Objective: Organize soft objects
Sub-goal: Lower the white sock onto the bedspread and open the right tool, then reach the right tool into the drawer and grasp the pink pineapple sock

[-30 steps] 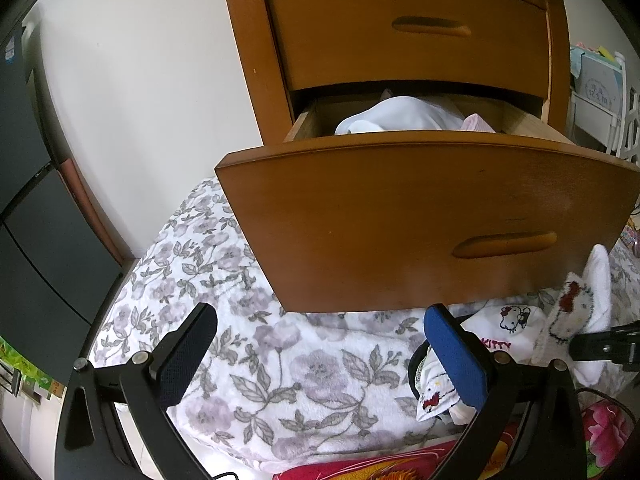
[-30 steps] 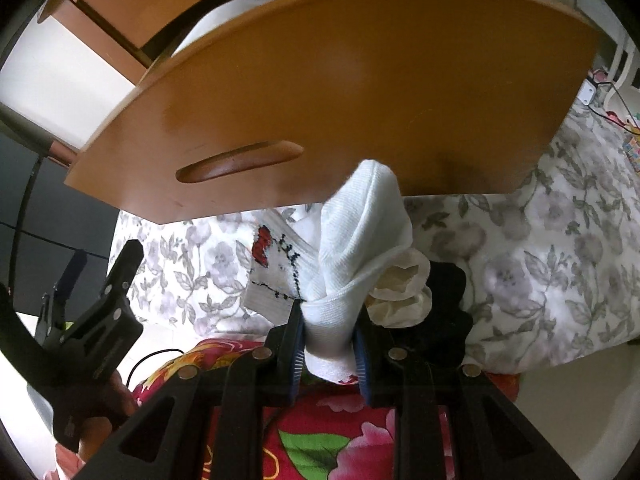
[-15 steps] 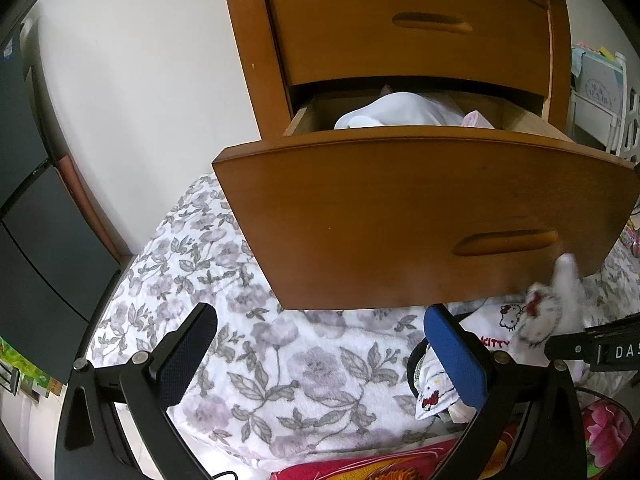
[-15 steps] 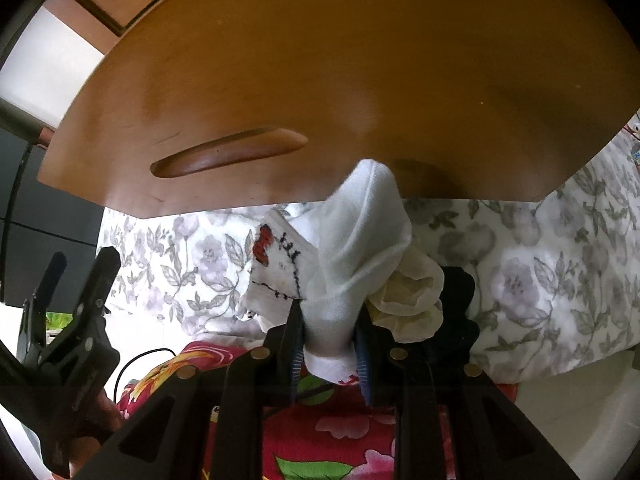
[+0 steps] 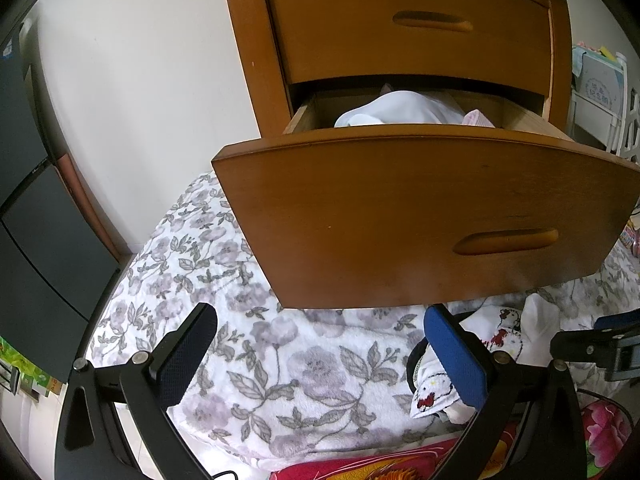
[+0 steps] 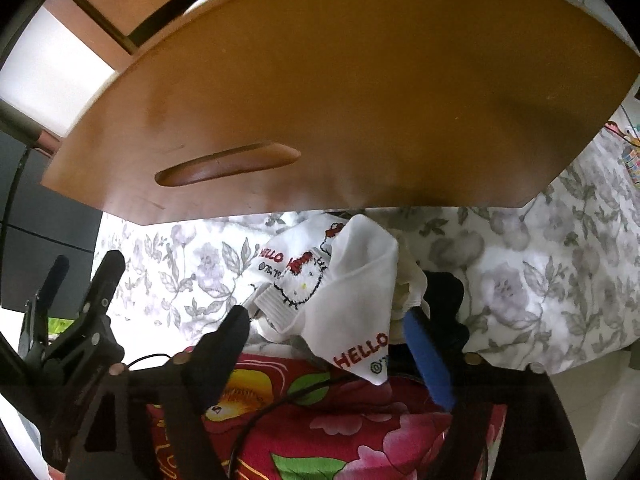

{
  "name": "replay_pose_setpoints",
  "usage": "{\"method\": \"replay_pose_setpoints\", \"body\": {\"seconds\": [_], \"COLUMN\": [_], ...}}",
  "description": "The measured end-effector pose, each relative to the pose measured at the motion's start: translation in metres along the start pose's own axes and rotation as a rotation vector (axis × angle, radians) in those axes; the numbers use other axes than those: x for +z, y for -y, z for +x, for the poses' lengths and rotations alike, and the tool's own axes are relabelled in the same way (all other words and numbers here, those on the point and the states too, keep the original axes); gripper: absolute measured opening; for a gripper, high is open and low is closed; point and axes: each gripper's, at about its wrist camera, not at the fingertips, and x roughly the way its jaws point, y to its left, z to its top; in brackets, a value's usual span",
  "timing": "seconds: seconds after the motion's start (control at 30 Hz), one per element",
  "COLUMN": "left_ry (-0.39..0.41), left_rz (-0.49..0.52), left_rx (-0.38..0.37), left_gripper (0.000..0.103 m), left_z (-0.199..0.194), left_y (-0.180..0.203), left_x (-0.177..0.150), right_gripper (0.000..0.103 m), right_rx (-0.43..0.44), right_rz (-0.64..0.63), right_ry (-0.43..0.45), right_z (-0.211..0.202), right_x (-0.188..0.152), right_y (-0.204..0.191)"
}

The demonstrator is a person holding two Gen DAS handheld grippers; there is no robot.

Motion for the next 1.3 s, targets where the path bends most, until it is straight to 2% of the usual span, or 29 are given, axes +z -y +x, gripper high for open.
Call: {"method": "replay_pose_setpoints", "body": {"seconds": [0.07,0.13,0.9,1.3], "left_ry": [-0.001,-0.001,-0.021,-0.028], "left_rz": [0.0,0.0,-0.011,-0.01], "left_rx": [0.0,0.0,-0.017,-0.032], "left_gripper": [0.103,0.103,0.103,0.103], "left_z": [0.0,0.0,0.005,0.007], "left_y": [0.0,0.0,-0.002,0.0], "left_x": [0.0,0.0,-0.001,0.0], "right_gripper": [0.099,0.103,0.103,0.103], "right_rx": [-0.006,-0.012,-0.012,-0.015], "right_rz": [0.0,-0.002,-0.053,-0.082], "right_ry": [0.015,0.027,0.137,0.248], "right_z": [-0.003,-0.006,-0.037,-0.071], "right_x": [-0.001,-0.001,-0.006,-0.002], "right_y": [0.001,0.001,-0.004,-0.015]}}
